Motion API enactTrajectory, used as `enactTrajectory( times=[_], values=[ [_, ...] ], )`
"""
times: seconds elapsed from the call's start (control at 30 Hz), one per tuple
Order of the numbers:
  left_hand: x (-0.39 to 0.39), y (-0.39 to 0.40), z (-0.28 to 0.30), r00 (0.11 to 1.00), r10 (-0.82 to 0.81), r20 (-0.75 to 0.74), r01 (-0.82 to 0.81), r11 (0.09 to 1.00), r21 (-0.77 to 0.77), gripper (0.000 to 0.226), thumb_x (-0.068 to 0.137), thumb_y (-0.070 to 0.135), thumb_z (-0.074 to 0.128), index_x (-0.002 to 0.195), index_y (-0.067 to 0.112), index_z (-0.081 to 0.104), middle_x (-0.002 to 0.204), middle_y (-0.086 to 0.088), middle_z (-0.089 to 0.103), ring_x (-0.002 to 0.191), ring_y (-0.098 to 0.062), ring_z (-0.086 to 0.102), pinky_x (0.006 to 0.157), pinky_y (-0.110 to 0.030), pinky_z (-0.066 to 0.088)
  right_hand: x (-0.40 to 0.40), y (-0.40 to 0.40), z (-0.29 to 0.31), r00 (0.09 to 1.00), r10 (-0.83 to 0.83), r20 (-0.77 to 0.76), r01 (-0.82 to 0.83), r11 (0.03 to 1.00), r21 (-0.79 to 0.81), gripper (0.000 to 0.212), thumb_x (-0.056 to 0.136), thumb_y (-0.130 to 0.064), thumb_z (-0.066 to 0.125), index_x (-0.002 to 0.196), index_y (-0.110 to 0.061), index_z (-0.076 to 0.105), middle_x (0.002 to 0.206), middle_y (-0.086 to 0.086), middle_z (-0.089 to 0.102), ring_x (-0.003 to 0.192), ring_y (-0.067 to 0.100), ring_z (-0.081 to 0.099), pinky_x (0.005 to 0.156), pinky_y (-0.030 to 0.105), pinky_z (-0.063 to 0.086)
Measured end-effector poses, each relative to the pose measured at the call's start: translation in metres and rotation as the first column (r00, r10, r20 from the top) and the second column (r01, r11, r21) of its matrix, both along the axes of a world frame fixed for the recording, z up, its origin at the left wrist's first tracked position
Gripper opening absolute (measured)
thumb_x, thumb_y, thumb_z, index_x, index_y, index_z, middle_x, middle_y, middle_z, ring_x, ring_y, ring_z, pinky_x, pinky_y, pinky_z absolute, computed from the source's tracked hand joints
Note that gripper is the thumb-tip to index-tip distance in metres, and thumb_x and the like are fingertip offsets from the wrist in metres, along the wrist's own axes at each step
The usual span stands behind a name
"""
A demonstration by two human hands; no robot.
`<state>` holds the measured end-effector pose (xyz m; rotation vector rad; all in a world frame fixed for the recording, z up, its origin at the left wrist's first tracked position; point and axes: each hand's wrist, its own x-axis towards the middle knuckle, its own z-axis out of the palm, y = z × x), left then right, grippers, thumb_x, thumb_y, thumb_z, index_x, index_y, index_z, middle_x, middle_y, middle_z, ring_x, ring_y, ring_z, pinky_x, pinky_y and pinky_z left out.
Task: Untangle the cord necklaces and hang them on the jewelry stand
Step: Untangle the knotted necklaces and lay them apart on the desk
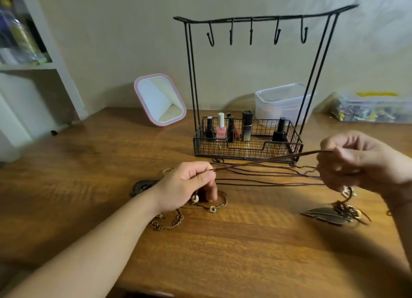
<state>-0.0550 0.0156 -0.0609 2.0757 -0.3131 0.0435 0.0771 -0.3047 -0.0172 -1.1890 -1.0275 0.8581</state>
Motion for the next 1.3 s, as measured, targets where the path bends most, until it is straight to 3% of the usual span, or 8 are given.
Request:
enactTrajectory(
  times=[0.23,0.33,0.47,0.73,0.83,1.0,1.2,1.3],
  values=[
    [-0.029,0.035,-0.008,0.998,0.067,0.0,-0.066,0.981,0.185,0.027,0.101,0.027,0.047,0.077,0.029,0.06,0.056,0.005,0.049,0.054,-0.009,0.043,0.06,-0.026,0.041,0.01,-0.026,0.001,0.98,0.161,-0.116,-0.16,0.987,0.024,0.016,0.094,-0.005,0.06,0.094,0.01,0.055,0.059,0.008,0.036,0.041,0.015,0.037,0.057,0.036,0.05],
    [-0.044,0.057,-0.01,0.992,0.101,0.078,-0.121,0.937,0.327,0.023,0.094,0.042,0.046,0.076,0.039,0.061,0.059,0.018,0.051,0.058,-0.002,0.048,0.059,-0.015,0.037,0.005,-0.032,0.004,0.999,-0.012,0.047,0.025,0.953,-0.302,0.027,0.089,-0.017,0.07,0.092,0.008,0.063,0.052,0.005,0.043,0.036,0.011,0.036,0.044,0.023,0.04],
    [-0.056,0.087,-0.011,0.978,0.117,0.171,-0.185,0.864,0.468,0.022,0.092,0.048,0.047,0.077,0.043,0.063,0.064,0.018,0.058,0.06,-0.004,0.054,0.057,-0.013,0.038,-0.017,-0.025,0.008,0.927,-0.065,0.37,0.297,0.729,-0.616,0.023,0.081,-0.022,0.075,0.087,0.0,0.072,0.057,0.008,0.054,0.041,0.012,0.041,0.038,0.017,0.031],
    [-0.051,0.111,-0.005,0.987,0.128,0.101,-0.163,0.763,0.626,0.063,0.08,0.083,0.025,0.084,0.033,0.062,0.072,0.002,0.06,0.067,-0.014,0.056,0.066,-0.032,0.047,-0.051,-0.037,0.013,0.633,-0.217,0.743,0.673,0.629,-0.39,0.007,0.086,-0.022,0.071,0.089,-0.029,0.074,0.071,-0.001,0.075,0.053,0.013,0.064,0.048,0.026,0.049],
    [-0.048,0.098,-0.004,0.978,0.133,0.161,-0.206,0.743,0.637,0.038,0.091,0.062,0.041,0.083,0.034,0.066,0.074,0.013,0.064,0.074,-0.006,0.06,0.07,-0.03,0.052,-0.054,-0.049,0.005,0.486,-0.262,0.834,0.782,0.557,-0.28,0.011,0.087,-0.025,0.07,0.079,-0.031,0.073,0.057,-0.016,0.067,0.048,0.004,0.059,0.051,0.023,0.051],
    [-0.034,0.064,-0.007,0.953,0.09,0.288,-0.266,0.702,0.661,0.016,0.098,0.032,0.054,0.094,0.035,0.069,0.085,0.018,0.06,0.086,0.001,0.056,0.079,-0.027,0.052,-0.051,-0.065,-0.01,0.046,-0.108,0.993,0.938,0.346,-0.006,0.015,0.083,-0.036,0.074,0.073,-0.044,0.066,0.056,-0.021,0.06,0.051,0.003,0.053,0.049,0.024,0.039],
    [-0.038,0.074,-0.012,0.959,0.127,0.253,-0.267,0.704,0.658,0.014,0.092,0.05,0.053,0.103,0.042,0.059,0.102,0.025,0.056,0.102,0.006,0.051,0.087,-0.022,0.049,-0.049,-0.043,-0.051,0.067,-0.091,0.994,0.884,0.468,-0.016,0.005,0.087,-0.037,0.066,0.092,-0.036,0.069,0.087,-0.017,0.064,0.074,0.012,0.064,0.064,0.028,0.052],
    [-0.048,0.094,-0.012,0.943,0.208,0.261,-0.327,0.737,0.591,0.027,0.095,0.048,0.046,0.117,0.039,0.057,0.117,0.026,0.055,0.115,0.006,0.047,0.099,-0.024,0.041,-0.044,-0.036,-0.055,-0.028,-0.094,0.995,0.873,0.483,0.071,0.006,0.085,-0.03,0.07,0.092,-0.029,0.071,0.091,-0.008,0.066,0.081,0.019,0.064,0.066,0.033,0.056]
  ],
)
